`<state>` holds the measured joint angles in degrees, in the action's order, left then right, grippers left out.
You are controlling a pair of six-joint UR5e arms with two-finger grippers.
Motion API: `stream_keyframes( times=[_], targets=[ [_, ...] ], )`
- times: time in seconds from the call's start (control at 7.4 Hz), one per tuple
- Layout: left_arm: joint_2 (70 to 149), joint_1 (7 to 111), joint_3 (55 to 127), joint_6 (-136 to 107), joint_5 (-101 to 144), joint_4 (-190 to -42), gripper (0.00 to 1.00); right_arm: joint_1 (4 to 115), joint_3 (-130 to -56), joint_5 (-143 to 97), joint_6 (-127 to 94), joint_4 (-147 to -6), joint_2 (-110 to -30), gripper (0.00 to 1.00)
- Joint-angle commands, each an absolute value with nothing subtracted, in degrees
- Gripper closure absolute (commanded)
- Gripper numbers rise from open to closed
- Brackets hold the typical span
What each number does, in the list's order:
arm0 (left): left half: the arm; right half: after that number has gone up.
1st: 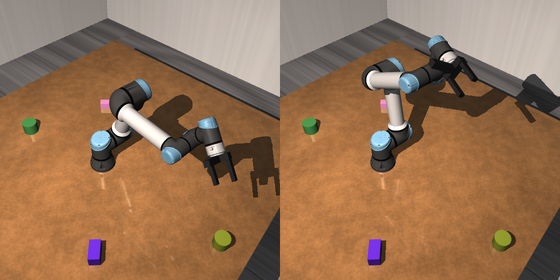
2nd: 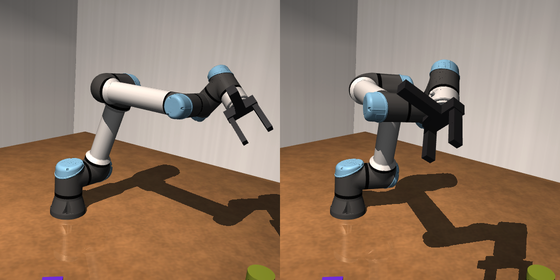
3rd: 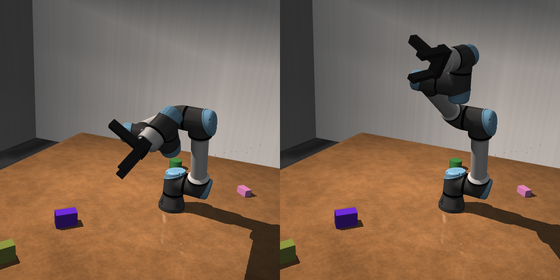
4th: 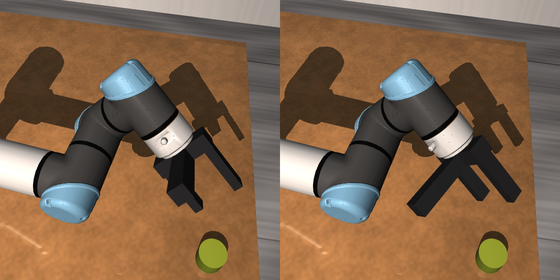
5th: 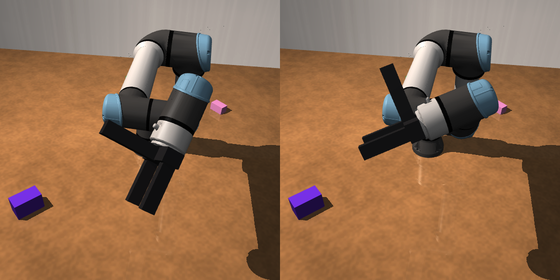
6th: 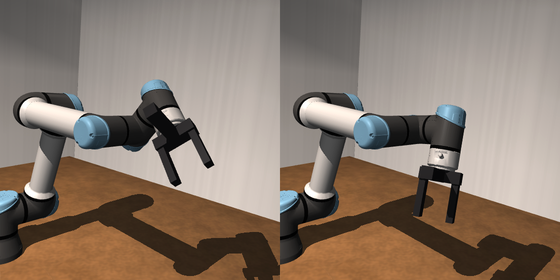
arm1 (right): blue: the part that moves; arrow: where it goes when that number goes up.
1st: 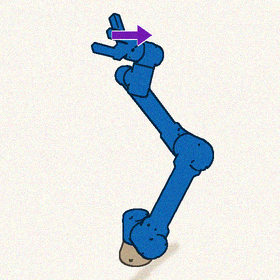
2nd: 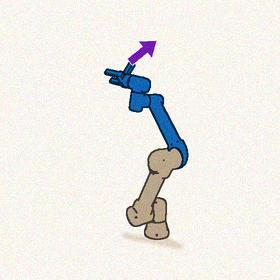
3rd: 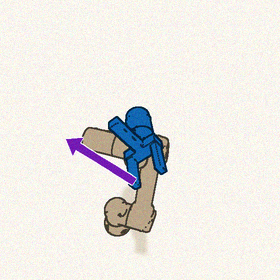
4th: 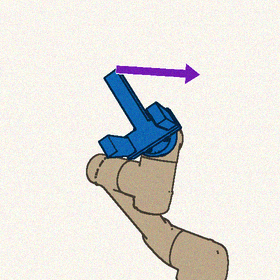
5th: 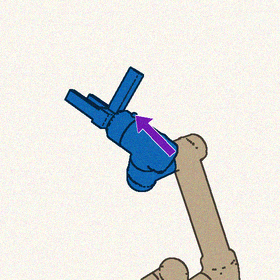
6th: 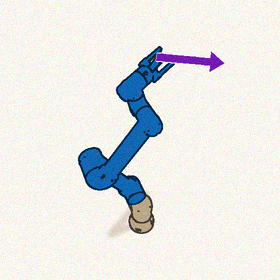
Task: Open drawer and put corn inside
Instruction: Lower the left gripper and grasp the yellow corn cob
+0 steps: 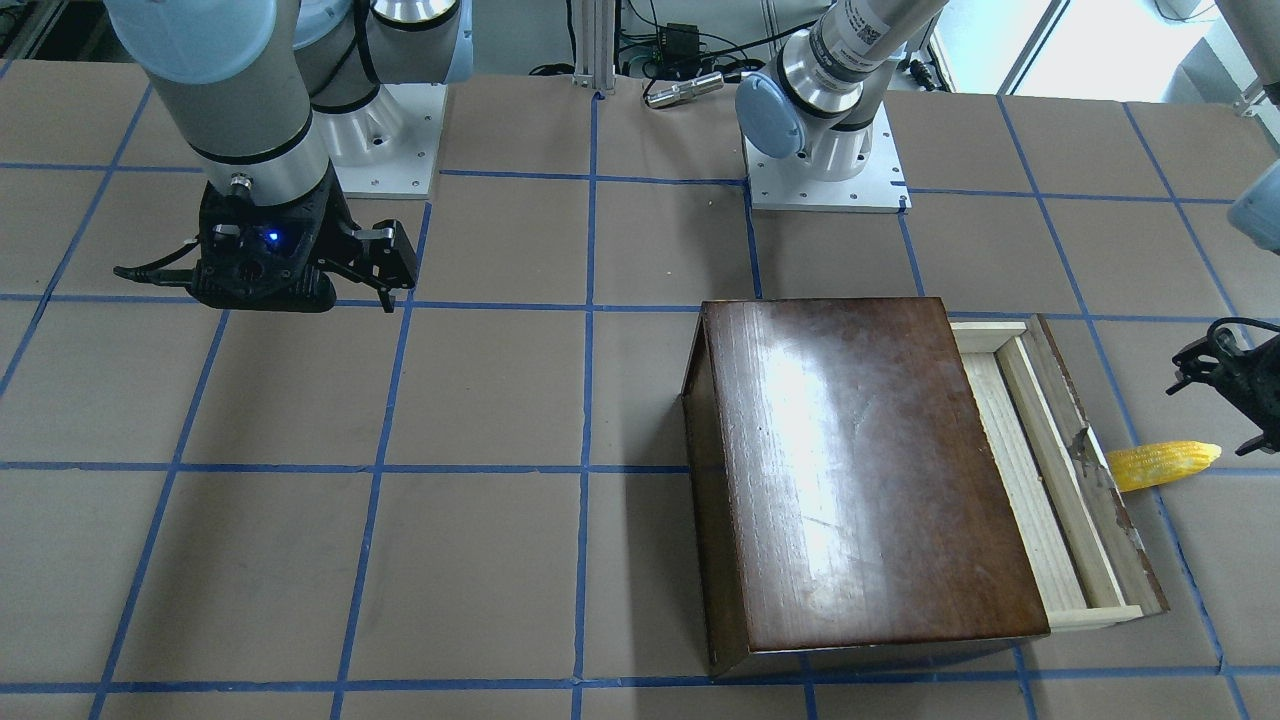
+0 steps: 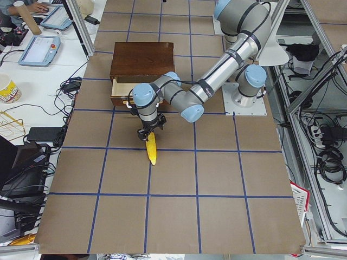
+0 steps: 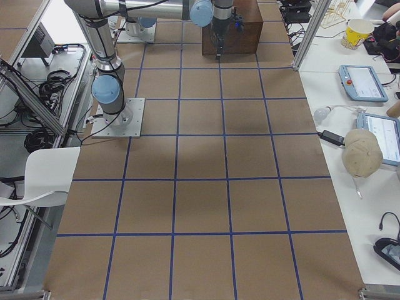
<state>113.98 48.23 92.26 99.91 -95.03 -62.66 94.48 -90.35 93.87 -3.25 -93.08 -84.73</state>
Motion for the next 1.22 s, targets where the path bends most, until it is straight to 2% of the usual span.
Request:
stream_keyframes(
  times=[0.0,0.54,1.08],
  targets=[
    [115.83,48.08,92.63,112.78,-94.57,-57.69,0.0,94.48,-90.35,93.87,-3.25,-93.08,-84.73,0.0],
    [117.25,47.64,94.21,124.68,-89.85,-57.05,0.0,94.48,-90.35,93.87,-3.25,-93.08,-84.73,0.0],
    [119.34,46.85,95.45,125.33,-87.8,-52.92,0.0,94.48,-90.35,93.87,-3.25,-93.16,-84.73,0.0]
  ],
)
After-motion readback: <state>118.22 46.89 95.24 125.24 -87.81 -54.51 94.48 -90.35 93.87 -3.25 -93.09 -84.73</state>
